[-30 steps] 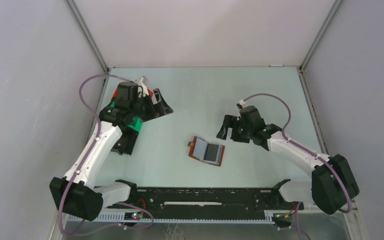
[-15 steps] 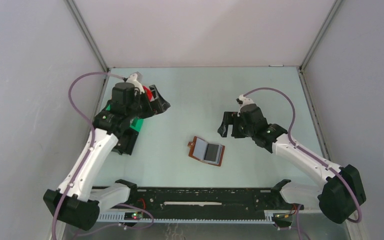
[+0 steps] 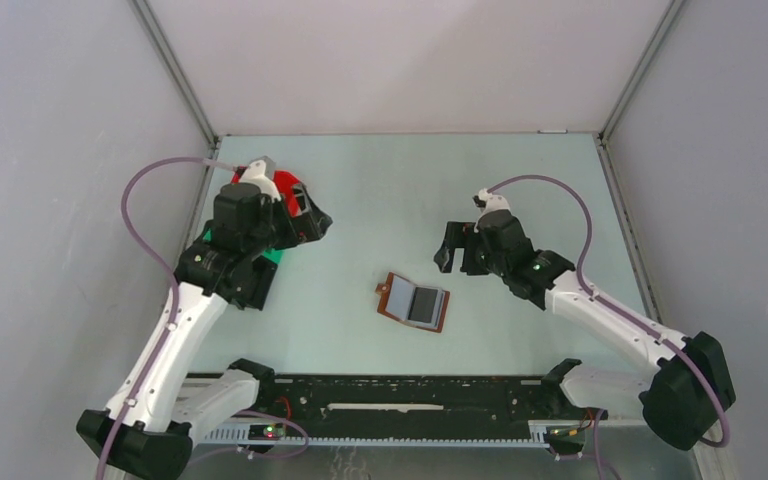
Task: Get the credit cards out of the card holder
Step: Remove the credit card from the card holder.
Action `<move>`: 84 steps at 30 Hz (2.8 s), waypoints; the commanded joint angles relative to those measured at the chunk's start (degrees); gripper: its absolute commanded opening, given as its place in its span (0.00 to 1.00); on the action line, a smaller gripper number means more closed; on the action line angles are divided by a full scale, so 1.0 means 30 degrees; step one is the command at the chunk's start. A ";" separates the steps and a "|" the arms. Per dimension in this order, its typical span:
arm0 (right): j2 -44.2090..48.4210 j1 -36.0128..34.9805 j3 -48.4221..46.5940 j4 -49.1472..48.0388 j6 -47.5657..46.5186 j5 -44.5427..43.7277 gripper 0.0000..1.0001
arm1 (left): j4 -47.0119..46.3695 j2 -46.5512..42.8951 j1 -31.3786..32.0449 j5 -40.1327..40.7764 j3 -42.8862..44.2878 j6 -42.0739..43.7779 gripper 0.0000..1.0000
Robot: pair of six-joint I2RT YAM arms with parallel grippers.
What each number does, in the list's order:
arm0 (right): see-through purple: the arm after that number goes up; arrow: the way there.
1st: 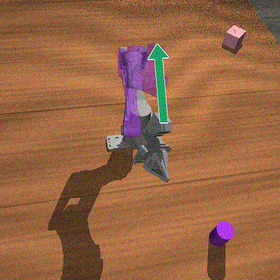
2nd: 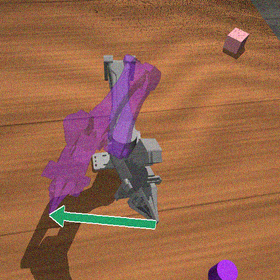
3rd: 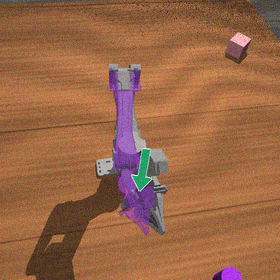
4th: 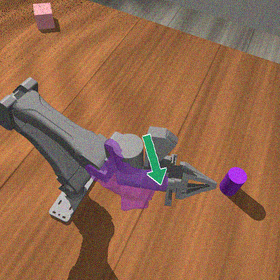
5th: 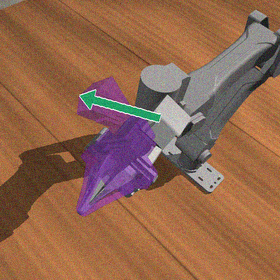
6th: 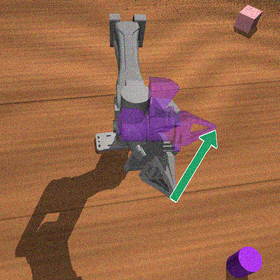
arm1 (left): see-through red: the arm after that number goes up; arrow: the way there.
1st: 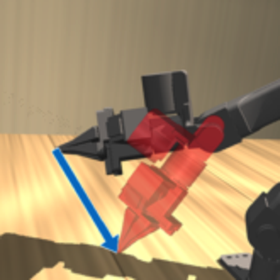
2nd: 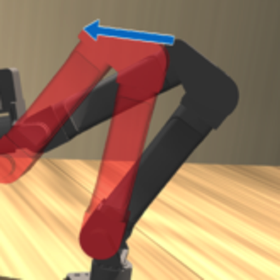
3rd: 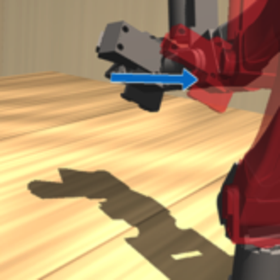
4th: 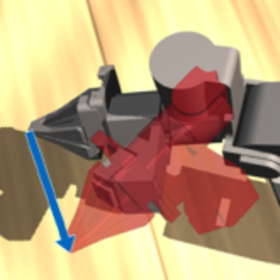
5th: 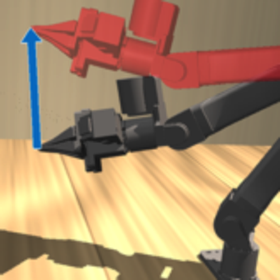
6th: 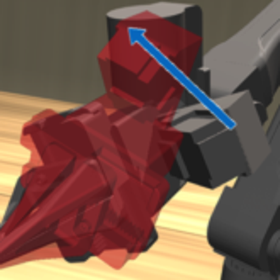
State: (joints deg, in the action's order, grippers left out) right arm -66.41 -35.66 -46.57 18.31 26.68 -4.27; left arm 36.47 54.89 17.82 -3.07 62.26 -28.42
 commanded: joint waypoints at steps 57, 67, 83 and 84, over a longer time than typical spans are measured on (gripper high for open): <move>-0.5118 -0.0726 0.4479 -0.5127 0.9814 0.3746 0.23 | -0.9974 1.4751 0.7271 -0.8294 -0.4411 -0.5568 0.56; -0.5580 -0.0451 0.4629 -0.5696 0.9909 0.4409 0.22 | -1.2582 1.4632 0.7183 -0.8555 -0.5618 -0.6260 0.44; -0.5775 -0.0477 0.4916 -0.5867 1.0147 0.4352 0.21 | -1.6628 1.4789 0.6481 -0.9699 -0.6791 -0.8247 0.24; -0.5767 -0.0469 0.4917 -0.5908 1.0149 0.4354 0.22 | -1.6787 1.4875 0.6459 -0.9699 -0.6883 -0.8352 0.24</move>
State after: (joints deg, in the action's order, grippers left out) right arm -82.02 -37.10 -33.04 0.40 56.95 10.11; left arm -7.44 98.96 37.32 -29.63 42.44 -51.07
